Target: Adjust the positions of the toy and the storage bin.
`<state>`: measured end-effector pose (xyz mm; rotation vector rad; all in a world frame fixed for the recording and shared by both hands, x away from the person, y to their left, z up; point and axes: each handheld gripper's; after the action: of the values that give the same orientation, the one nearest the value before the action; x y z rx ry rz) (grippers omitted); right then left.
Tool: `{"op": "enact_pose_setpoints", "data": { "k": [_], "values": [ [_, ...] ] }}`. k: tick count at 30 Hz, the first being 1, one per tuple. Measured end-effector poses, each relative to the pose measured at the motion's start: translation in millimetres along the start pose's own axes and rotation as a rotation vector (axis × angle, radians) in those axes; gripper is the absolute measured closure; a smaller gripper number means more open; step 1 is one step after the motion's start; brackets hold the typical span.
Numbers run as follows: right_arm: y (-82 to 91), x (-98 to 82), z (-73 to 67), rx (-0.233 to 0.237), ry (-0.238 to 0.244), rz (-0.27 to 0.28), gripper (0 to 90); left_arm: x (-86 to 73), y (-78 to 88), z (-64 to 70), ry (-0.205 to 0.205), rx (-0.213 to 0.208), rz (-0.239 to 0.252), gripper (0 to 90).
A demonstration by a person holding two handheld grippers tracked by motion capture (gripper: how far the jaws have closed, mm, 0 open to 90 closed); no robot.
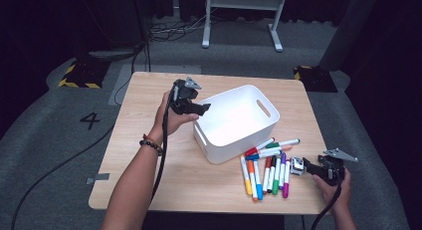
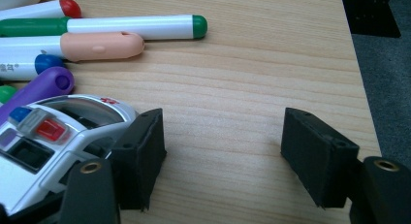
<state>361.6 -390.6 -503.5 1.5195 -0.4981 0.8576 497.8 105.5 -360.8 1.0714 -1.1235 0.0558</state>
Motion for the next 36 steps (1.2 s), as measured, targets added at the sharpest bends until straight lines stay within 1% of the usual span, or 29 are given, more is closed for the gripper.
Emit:
{"op": "enact_pose_setpoints", "data": {
  "k": [1,2,3,4,5,7,8,9,10,12,13,15,16,18,19,21,22,23,24,26,28,29,30,31,32,33,34,35,36],
  "values": [
    [0.1,0.1,-0.3,0.0,-0.004,-0.001,32.4,-0.4,-3.2,-2.7,0.003,0.002,-0.007,44.6],
    [0.1,0.1,-0.2,0.0,-0.002,-0.001,32.4,-0.8,-6.3,-4.3,0.005,0.005,-0.014,47.9],
    [0.1,0.1,-0.3,0.0,-0.003,-0.001,32.4,-1.2,-9.2,-5.7,-0.001,0.002,-0.021,50.2],
    [0.1,0.1,-0.2,0.0,-0.002,0.0,32.4,-1.2,-11.0,-6.8,-0.01,-0.003,-0.042,55.0],
    [0.1,0.1,-0.2,0.0,-0.002,-0.001,32.4,-1.8,-13.9,-6.5,-0.004,0.005,-0.049,56.2],
    [0.1,0.1,-0.3,0.0,-0.003,-0.001,32.4,-3.4,-17.8,-7.7,-0.013,0.012,-0.069,63.1],
    [0.1,0.0,-0.2,0.0,-0.002,0.0,32.4,-4.5,-19.7,-8.3,-0.009,0.022,-0.077,65.8],
    [0.1,0.1,-0.2,0.0,-0.002,-0.001,32.4,-6.0,-21.2,-9.1,-0.007,0.008,-0.083,68.7],
    [0.1,0.1,-0.2,0.0,-0.002,0.0,32.5,-7.5,-22.2,-9.7,-0.015,-0.001,-0.086,71.9],
    [0.1,0.1,-0.3,0.001,-0.002,0.0,32.5,-10.4,-23.6,-9.1,-0.02,-0.002,-0.098,78.3],
    [0.1,0.1,-0.3,0.0,-0.003,0.0,32.5,-12.2,-23.2,-8.8,-0.023,0.012,-0.089,80.4],
    [0.1,0.1,-0.3,0.001,-0.003,0.0,32.5,-14.6,-18.7,-11.0,-0.023,0.015,-0.098,81.0],
    [0.1,0.1,-0.3,0.001,-0.002,0.0,32.5,-17.0,-16.7,-12.4,-0.012,0.025,-0.092,81.1],
    [0.1,0.1,-0.3,0.001,-0.003,0.0,32.5,-23.0,-9.3,-17.7,0.012,0.048,-0.097,81.1],
    [0.1,0.1,-0.3,0.001,-0.003,0.0,32.5,-27.3,-5.8,-20.1,0.036,0.053,-0.084,81.2],
    [0.1,0.1,-0.3,0.001,-0.002,0.0,32.5,-35.9,3.7,-23.9,0.054,0.079,-0.077,81.5],
    [0.1,0.1,-0.3,0.001,-0.003,0.0,32.5,-40.5,8.1,-24.2,0.072,0.093,-0.07,81.5],
    [0.1,0.1,-0.3,0.001,-0.003,0.0,32.5,-45.2,12.3,-23.0,0.081,0.103,-0.059,81.1],
    [0.1,0.1,-0.3,0.001,-0.003,0.0,32.5,-49.5,16.9,-22.0,0.069,0.106,-0.057,79.7],
    [0.2,0.1,-0.3,0.001,-0.003,-0.001,32.5,-58.0,26.3,-16.3,0.072,0.101,-0.057,76.0],
    [0.1,0.1,-0.3,0.001,-0.003,-0.001,32.5,-66.4,34.6,-8.2,0.075,0.094,-0.052,69.7],
    [0.1,0.0,-0.3,0.001,-0.003,0.0,32.5,-70.0,38.6,-4.0,0.064,0.088,-0.048,68.3],
    [0.1,0.1,-0.3,0.001,-0.003,0.0,32.5,-73.6,42.1,1.7,0.067,0.083,-0.044,66.9],
    [0.1,0.1,-0.3,0.001,-0.003,-0.001,32.5,-76.8,45.1,6.8,0.059,0.086,-0.036,65.4],
    [0.1,0.1,-0.3,0.0,-0.002,-0.001,32.5,-79.5,49.0,12.1,0.058,0.074,-0.046,64.1],
    [0.1,0.0,-0.3,0.001,-0.002,0.0,32.5,-82.2,52.0,17.4,0.055,0.071,-0.046,62.3],
    [0.1,0.1,-0.3,0.001,-0.003,-0.001,32.5,-84.8,54.3,22.9,0.052,0.073,-0.037,59.5],
    [0.1,0.1,-0.3,0.001,-0.003,-0.001,32.5,-87.4,56.3,29.4,0.062,0.072,-0.035,56.0],
    [0.1,0.0,-0.2,0.0,-0.001,0.0,32.5,-89.5,58.4,35.1,0.057,0.07,-0.036,54.1]
  ]
}}
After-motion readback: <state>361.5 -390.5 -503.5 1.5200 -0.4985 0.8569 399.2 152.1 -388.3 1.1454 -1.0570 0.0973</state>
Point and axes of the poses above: each handheld gripper's, and its own axes: y roughly backward along the jaws, x roughly out of its top, z roughly to its right, and after that the axes turned 2 degrees about y, right-handed
